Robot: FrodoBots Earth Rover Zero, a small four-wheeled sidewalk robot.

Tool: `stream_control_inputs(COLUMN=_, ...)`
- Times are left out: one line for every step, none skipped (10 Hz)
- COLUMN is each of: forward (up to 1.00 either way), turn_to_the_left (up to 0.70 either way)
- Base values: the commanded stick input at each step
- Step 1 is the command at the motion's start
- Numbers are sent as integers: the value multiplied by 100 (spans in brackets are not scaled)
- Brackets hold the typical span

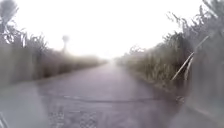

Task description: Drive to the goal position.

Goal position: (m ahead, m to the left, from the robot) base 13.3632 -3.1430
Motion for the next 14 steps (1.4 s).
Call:
stream_control_inputs(forward=70, turn_to_the_left=0)
stream_control_inputs(forward=70, turn_to_the_left=-1)
stream_control_inputs(forward=70, turn_to_the_left=-4)
stream_control_inputs(forward=70, turn_to_the_left=-7)
stream_control_inputs(forward=70, turn_to_the_left=-14)
stream_control_inputs(forward=70, turn_to_the_left=-14)
stream_control_inputs(forward=70, turn_to_the_left=0)
stream_control_inputs(forward=70, turn_to_the_left=0)
stream_control_inputs(forward=70, turn_to_the_left=0)
stream_control_inputs(forward=70, turn_to_the_left=0)
stream_control_inputs(forward=70, turn_to_the_left=0)
stream_control_inputs(forward=70, turn_to_the_left=0)
stream_control_inputs(forward=70, turn_to_the_left=-6)
stream_control_inputs(forward=70, turn_to_the_left=-12)
